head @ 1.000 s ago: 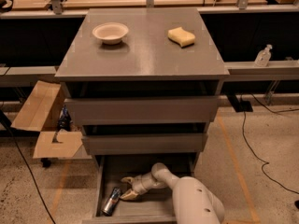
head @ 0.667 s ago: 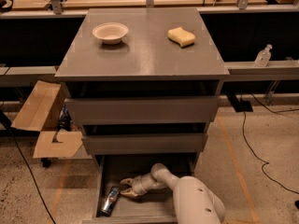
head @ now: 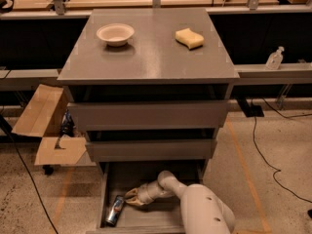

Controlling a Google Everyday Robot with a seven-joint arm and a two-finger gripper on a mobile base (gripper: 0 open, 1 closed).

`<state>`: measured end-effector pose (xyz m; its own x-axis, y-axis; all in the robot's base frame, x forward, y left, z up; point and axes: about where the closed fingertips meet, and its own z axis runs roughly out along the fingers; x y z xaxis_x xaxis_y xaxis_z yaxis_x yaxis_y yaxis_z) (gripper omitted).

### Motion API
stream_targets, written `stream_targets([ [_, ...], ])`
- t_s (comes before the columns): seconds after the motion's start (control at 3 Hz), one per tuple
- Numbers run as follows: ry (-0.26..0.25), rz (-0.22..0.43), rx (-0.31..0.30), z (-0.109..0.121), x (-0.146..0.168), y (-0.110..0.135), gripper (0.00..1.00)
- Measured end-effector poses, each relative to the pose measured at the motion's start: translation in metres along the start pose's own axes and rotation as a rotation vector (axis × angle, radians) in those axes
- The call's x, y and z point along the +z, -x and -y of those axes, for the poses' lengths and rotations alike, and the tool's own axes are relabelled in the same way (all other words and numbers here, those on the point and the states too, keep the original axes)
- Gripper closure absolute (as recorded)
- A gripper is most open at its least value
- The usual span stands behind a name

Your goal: Pick redbull can from bottom drawer and place on counter

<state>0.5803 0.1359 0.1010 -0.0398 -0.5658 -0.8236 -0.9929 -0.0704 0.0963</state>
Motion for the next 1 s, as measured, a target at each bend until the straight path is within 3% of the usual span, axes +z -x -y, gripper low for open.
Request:
stream_targets([
  [0.33,0.0,0.0,0.0,0.0,0.0,0.0,0.83],
  [1.0,0.0,0.0,0.0,-0.0001,0.0001,0.0001,0.35],
])
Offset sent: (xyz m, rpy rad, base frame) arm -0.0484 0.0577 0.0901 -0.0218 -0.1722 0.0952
